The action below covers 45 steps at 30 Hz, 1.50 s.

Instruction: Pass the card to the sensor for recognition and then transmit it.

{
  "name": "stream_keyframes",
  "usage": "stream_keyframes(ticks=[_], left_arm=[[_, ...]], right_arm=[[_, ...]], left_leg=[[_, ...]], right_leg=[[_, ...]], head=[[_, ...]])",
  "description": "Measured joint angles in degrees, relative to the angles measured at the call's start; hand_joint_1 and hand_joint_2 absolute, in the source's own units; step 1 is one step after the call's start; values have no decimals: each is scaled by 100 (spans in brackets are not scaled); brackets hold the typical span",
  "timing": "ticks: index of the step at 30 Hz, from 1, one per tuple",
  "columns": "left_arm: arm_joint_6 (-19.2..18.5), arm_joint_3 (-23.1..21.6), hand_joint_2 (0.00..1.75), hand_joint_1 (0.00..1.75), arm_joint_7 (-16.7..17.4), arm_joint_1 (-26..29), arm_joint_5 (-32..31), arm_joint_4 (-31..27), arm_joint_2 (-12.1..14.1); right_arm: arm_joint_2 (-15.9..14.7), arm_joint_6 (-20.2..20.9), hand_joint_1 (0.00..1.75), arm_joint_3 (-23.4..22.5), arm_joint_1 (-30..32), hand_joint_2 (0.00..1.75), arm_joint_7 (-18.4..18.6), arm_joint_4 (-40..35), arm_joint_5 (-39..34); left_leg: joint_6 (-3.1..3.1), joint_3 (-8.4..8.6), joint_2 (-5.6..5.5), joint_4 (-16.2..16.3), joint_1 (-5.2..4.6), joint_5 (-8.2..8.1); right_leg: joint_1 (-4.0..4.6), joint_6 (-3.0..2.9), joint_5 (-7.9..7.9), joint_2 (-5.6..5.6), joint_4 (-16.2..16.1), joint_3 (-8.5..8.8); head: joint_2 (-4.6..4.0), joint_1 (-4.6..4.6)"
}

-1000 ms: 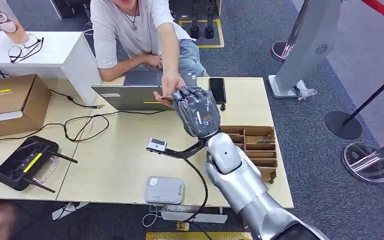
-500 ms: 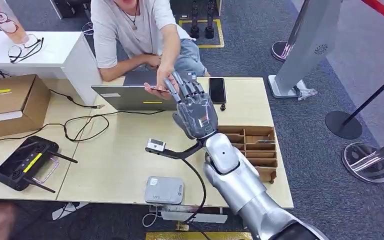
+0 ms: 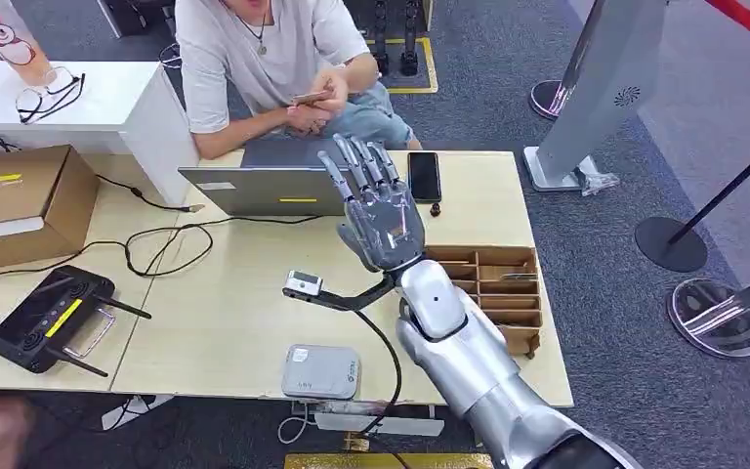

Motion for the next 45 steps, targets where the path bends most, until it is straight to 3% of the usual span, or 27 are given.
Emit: stream_keyframes(ticks=[14, 20, 45], left_arm=[[-2, 0, 0, 0, -24, 0, -2, 0, 0], [-2, 0, 0, 0, -57, 1, -2, 0, 0], [-28, 39, 0, 0, -212, 85, 48, 0, 57]], right_arm=[[-9, 13, 0, 0, 14, 175, 31, -31, -48], [-59, 68, 0, 0, 103, 175, -116, -297, -330], [-544, 74, 0, 39, 743, 175, -278, -1421, -442]], left_leg=[[0, 1, 0, 0, 0, 0], [0, 1, 1, 0, 0, 0], [0, 1, 0, 0, 0, -1]], right_leg=[[0, 0, 0, 1, 0, -1], [0, 0, 0, 1, 0, -1], [0, 0, 0, 0, 0, -1]], head=[[0, 0], [0, 0], [0, 0]])
